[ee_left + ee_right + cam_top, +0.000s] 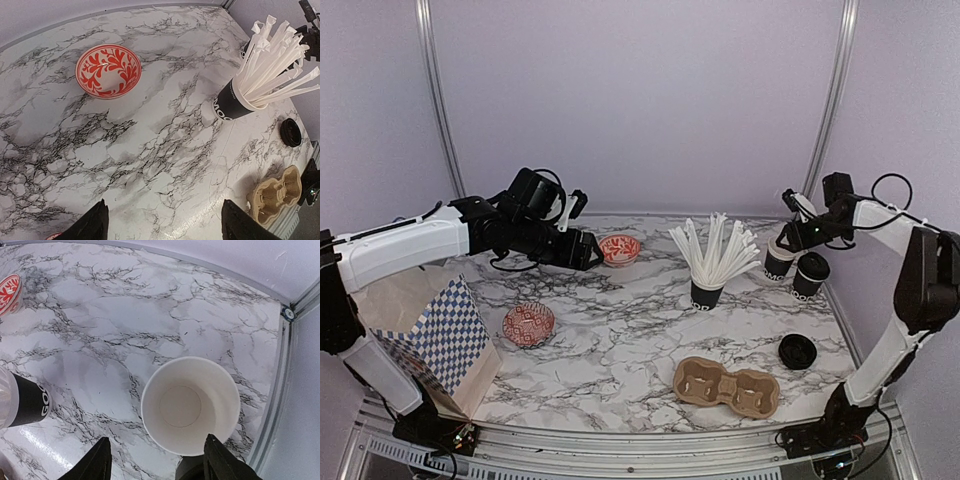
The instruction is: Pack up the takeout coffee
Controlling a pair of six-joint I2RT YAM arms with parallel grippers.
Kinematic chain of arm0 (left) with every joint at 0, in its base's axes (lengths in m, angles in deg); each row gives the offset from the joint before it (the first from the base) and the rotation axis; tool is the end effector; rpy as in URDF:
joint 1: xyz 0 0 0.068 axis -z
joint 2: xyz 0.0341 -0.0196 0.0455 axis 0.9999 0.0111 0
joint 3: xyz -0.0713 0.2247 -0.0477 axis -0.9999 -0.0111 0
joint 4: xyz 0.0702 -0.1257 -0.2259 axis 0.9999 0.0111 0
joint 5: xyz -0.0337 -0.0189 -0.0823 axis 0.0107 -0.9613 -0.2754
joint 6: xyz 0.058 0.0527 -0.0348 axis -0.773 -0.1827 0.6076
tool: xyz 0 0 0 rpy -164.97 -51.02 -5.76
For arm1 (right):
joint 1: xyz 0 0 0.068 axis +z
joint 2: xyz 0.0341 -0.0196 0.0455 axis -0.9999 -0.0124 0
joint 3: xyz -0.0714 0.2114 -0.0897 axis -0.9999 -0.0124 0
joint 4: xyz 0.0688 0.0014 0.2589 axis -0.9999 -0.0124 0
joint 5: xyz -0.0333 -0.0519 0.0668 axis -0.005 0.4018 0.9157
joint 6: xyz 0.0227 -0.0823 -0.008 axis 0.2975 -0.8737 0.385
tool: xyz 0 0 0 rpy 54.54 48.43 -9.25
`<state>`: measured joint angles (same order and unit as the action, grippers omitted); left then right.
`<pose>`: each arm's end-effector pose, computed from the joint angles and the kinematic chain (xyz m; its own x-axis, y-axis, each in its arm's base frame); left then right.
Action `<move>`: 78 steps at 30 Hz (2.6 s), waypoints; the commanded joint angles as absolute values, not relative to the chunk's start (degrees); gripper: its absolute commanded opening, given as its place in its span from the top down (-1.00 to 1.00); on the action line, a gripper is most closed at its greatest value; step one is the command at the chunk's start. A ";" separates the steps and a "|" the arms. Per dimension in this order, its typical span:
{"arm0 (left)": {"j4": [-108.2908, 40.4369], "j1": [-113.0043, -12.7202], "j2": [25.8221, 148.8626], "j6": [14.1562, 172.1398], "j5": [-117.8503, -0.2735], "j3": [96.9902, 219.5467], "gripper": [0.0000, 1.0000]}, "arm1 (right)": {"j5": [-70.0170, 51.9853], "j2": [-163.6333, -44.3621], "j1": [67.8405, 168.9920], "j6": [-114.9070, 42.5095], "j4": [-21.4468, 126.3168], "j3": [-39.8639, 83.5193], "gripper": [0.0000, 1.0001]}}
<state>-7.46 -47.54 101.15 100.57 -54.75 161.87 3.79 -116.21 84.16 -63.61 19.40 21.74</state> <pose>0.2899 -0.2665 0.2522 -0.6618 0.1562 -0.7332 0.5185 0.8017 -0.2972 0.3826 -0.0079 0.2108 -0.6815 -0.2698 -0.6803 -0.3986 0.9164 0.0358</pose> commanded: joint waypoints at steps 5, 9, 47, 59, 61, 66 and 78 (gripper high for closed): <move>-5.23 -47.92 100.67 99.77 -54.67 163.43 -0.56 | 3.20 -122.49 86.75 -65.48 14.65 28.60 -0.10; -5.23 -47.89 101.03 99.45 -54.55 163.54 -0.56 | 2.88 -124.65 87.33 -66.33 13.62 29.44 -0.02; -0.80 -47.96 103.29 97.91 -44.89 169.68 -0.76 | -0.63 -117.46 104.01 -64.23 17.67 49.60 1.00; -0.70 -49.05 99.26 97.29 -35.30 168.80 -0.98 | 3.79 -117.54 129.45 -78.22 10.00 54.86 1.00; -0.64 -49.33 98.51 97.30 -34.85 168.89 -0.98 | 1.77 -117.76 134.20 -81.08 8.11 54.03 1.00; -0.62 -50.26 97.60 97.94 -34.71 168.64 -0.90 | 1.76 -118.20 141.95 -86.64 3.27 49.21 1.00; -0.72 -50.78 99.24 98.29 -38.45 169.16 -0.83 | -0.67 -122.00 149.49 -88.46 3.88 36.29 1.00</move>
